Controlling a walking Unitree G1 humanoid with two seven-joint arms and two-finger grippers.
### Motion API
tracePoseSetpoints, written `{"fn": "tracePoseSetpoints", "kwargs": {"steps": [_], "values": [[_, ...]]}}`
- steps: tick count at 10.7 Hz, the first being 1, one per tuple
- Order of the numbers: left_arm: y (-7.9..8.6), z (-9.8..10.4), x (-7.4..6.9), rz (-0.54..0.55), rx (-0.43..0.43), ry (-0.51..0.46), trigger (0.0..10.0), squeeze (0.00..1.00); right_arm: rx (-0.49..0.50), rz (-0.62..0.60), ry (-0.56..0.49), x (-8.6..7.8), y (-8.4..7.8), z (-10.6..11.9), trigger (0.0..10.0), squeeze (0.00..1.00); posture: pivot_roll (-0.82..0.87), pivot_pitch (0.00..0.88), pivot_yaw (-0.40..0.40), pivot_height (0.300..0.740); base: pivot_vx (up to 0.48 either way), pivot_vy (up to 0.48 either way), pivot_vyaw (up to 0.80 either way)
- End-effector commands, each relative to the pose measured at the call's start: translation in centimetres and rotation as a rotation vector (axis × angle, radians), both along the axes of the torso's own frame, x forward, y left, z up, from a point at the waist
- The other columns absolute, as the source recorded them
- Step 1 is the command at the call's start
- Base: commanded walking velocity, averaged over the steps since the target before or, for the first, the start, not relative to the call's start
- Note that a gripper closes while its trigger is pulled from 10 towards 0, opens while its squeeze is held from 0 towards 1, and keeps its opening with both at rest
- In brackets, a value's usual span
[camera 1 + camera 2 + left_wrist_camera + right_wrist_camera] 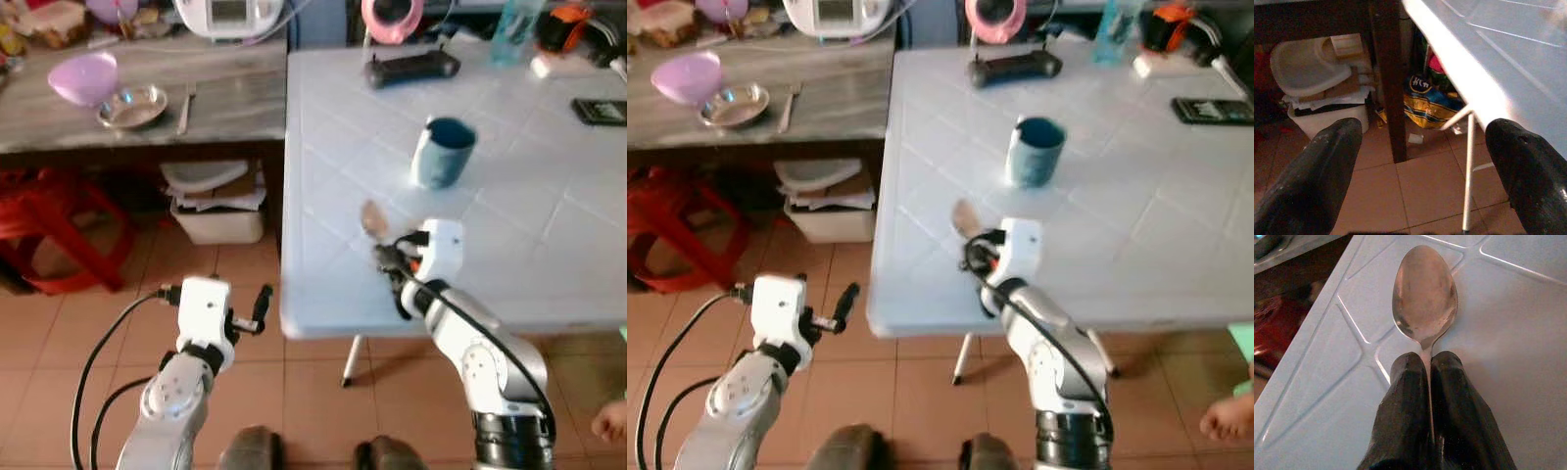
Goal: Setting the table
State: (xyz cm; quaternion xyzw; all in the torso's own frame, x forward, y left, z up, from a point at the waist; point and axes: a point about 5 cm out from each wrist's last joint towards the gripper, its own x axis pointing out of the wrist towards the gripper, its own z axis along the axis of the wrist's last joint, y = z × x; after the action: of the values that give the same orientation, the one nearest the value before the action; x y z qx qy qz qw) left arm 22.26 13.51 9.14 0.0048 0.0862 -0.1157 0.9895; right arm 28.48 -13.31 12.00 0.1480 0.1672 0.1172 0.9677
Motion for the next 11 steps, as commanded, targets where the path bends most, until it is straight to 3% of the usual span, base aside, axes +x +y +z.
{"fn": "tracePoseSetpoints", "kwargs": {"steps": [1, 3, 6, 8, 11], "values": [[0.8, 0.0, -0.1, 0.024, 0.027, -0.005, 10.0, 0.00, -0.018, -0.013, -0.045, 0.3, 0.3, 0.5, 0.0, 0.00, 0.03, 0.114, 0.048, 0.740, 0.000, 0.480, 0.00], [0.8, 0.2, 0.0, 0.031, 0.035, -0.028, 10.0, 0.00, -0.048, -0.062, -0.205, 1.3, -0.3, 2.9, 0.0, 0.00, 0.03, 0.110, 0.043, 0.740, 0.000, 0.480, 0.00], [1.0, 0.3, 0.1, 0.050, 0.037, -0.042, 10.0, 0.00, -0.081, -0.102, -0.310, 2.3, -1.2, 4.4, 0.0, 0.00, 0.03, 0.110, 0.037, 0.740, 0.000, 0.460, 0.00], [1.1, 0.4, 0.3, 0.059, 0.035, -0.054, 10.0, 0.00, -0.098, -0.111, -0.344, 2.5, -1.5, 4.8, 0.0, 0.00, 0.02, 0.108, 0.037, 0.740, 0.122, 0.420, 0.00], [0.9, 1.1, 0.6, 0.056, 0.028, -0.095, 10.0, 0.00, -0.104, -0.116, -0.359, 2.4, -1.5, 4.7, 0.0, 0.00, 0.02, 0.103, 0.041, 0.740, 0.460, 0.000, 0.00]]}}
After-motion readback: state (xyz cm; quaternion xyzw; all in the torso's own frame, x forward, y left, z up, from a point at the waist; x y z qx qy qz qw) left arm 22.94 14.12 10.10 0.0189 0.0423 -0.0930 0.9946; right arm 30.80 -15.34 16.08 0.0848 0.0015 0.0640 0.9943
